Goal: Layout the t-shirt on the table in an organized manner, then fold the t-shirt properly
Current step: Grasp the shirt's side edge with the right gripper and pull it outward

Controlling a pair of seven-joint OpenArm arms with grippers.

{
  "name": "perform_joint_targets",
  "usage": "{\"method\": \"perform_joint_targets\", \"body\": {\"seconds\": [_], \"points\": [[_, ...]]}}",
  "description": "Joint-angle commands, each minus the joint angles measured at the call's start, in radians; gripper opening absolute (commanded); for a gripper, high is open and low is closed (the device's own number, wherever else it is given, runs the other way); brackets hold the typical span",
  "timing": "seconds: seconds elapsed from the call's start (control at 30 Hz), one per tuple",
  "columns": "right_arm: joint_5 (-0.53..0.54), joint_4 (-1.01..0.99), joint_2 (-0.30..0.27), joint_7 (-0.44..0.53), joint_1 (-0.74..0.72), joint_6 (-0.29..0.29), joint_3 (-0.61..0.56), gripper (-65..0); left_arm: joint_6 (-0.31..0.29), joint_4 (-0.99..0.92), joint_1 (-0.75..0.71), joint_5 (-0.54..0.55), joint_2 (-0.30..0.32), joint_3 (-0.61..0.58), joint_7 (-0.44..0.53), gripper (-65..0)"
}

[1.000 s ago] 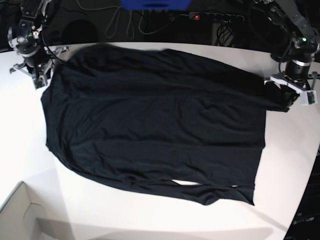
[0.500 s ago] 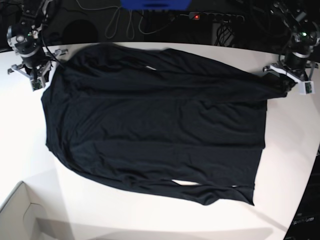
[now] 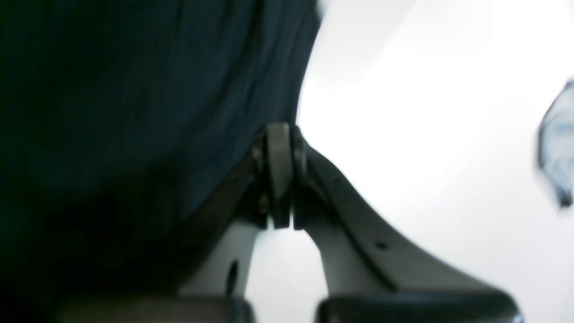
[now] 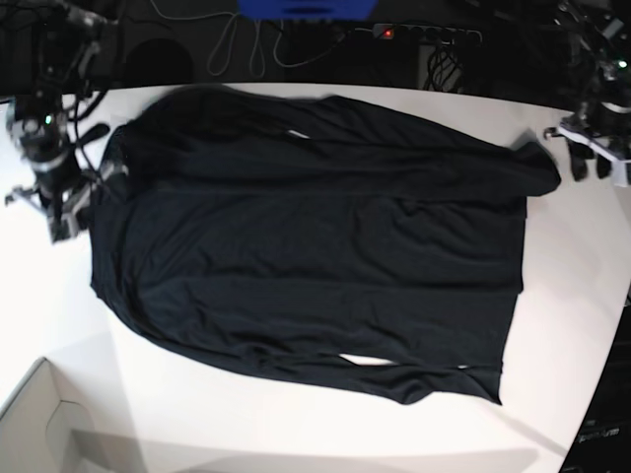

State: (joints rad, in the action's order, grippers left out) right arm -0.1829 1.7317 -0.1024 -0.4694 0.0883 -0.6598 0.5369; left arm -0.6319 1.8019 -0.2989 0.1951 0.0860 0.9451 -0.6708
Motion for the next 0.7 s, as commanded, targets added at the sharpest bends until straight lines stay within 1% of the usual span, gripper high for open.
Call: {"method": "perform_joint_targets", "body": {"seconds": [0.0, 0.1, 0.2, 0.27, 0.37, 0.43, 0.5, 0.67], "points": [[0.006, -0.020, -0.010, 0.014, -0.069, -0.038, 0.002, -65.0, -0.001, 0.032, 0.014, 0.011, 0.008, 0.002, 0.016, -40.5], [0.000, -0.186, -0.009, 0.013, -0.233, -0.038, 0.001, -65.0, -0.001, 0.062, 0.039, 0.011, 0.004, 0.002, 0.006, -40.5], [-0.060, -0.393, -0.010, 0.013, -0.401, -0.038, 0.001, -65.0, -0.001, 0.092, 0.053, 0.011, 0.002, -0.007, -0.046, -40.5], [-0.111, -0.553, -0.020, 0.021, -0.502, -0.038, 0.001, -65.0, -0.001, 0.105, 0.060, 0.011, -0.015, -0.008, -0.083, -40.5], [-0.122, -0.778, -0.043, 0.022, -0.629, -0.038, 0.001, -65.0, -0.001, 0.112, 0.056, 0.011, -0.035, -0.008, -0.088, -40.5], [-0.123, -0.904, -0.064, 0.022, -0.692, -0.038, 0.001, -65.0, -0.001, 0.114, 0.050, 0.010, -0.051, -0.007, -0.089, -40.5], [-0.123, -1.001, -0.070, 0.034, -0.735, -0.038, 0.002, -65.0, -0.001, 0.109, 0.050, 0.002, -0.064, 0.004, -0.096, -40.5], [-0.125, -1.113, -0.070, 0.186, -0.746, -0.038, 0.002, -65.0, -0.001, 0.106, 0.016, 0.010, -0.065, 0.005, -0.091, -40.5]]}}
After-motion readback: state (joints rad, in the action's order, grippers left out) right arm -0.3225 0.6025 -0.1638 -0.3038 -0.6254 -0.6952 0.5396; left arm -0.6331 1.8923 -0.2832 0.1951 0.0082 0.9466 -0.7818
